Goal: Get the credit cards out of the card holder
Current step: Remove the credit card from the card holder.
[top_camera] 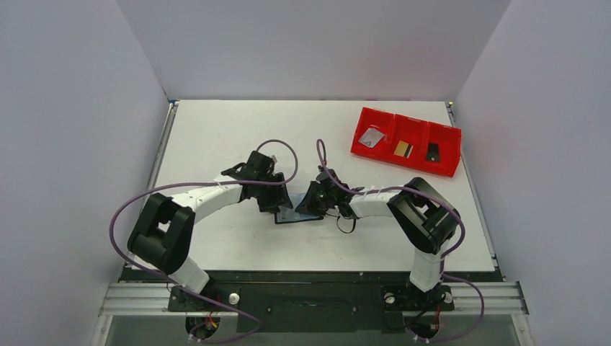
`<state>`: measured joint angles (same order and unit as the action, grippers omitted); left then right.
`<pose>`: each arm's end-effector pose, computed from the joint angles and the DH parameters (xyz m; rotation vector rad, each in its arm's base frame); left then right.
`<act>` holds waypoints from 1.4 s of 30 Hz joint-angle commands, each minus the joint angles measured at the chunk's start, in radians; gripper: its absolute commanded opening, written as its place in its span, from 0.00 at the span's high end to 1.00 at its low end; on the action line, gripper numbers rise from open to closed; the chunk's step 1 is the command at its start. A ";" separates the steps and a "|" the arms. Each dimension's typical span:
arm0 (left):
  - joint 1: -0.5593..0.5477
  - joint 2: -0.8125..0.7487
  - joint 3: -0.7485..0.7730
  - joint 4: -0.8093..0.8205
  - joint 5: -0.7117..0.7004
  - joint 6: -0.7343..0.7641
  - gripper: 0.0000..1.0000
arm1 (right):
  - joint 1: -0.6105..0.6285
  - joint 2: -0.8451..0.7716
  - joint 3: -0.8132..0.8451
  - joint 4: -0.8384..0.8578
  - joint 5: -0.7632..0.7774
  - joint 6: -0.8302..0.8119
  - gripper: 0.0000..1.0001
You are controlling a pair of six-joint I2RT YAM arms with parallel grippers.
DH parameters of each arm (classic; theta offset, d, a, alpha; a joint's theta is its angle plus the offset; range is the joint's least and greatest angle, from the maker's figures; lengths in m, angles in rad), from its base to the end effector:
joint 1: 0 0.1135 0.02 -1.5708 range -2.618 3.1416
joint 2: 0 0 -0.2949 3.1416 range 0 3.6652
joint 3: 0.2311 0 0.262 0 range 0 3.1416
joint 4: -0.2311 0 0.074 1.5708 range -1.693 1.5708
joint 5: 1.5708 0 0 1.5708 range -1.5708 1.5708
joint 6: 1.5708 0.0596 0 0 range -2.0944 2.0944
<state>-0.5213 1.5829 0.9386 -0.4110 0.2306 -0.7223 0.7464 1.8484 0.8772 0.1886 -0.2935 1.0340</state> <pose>0.2782 -0.1755 0.1883 -0.1940 2.7680 -0.6870 0.2726 0.2756 0.1280 0.2184 2.6438 1.1020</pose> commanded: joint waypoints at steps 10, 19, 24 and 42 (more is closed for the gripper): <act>-0.003 0.065 0.046 0.064 -0.029 0.025 0.56 | -0.005 0.078 -0.056 -0.080 0.067 -0.021 1.00; -0.005 0.091 0.044 0.076 -0.030 0.031 0.62 | -0.007 0.080 -0.057 -0.080 0.065 -0.020 1.00; -0.012 0.105 0.044 0.084 -0.027 0.030 0.64 | -0.007 0.081 -0.056 -0.081 0.066 -0.021 1.00; -0.026 0.109 0.062 0.089 -0.020 0.021 1.00 | -0.007 0.014 -0.007 -0.133 0.070 -0.044 0.90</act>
<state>-0.5426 1.6989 0.9600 -0.3454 0.2123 -0.7120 0.7383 1.8500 0.8726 0.2012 -0.3107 1.0374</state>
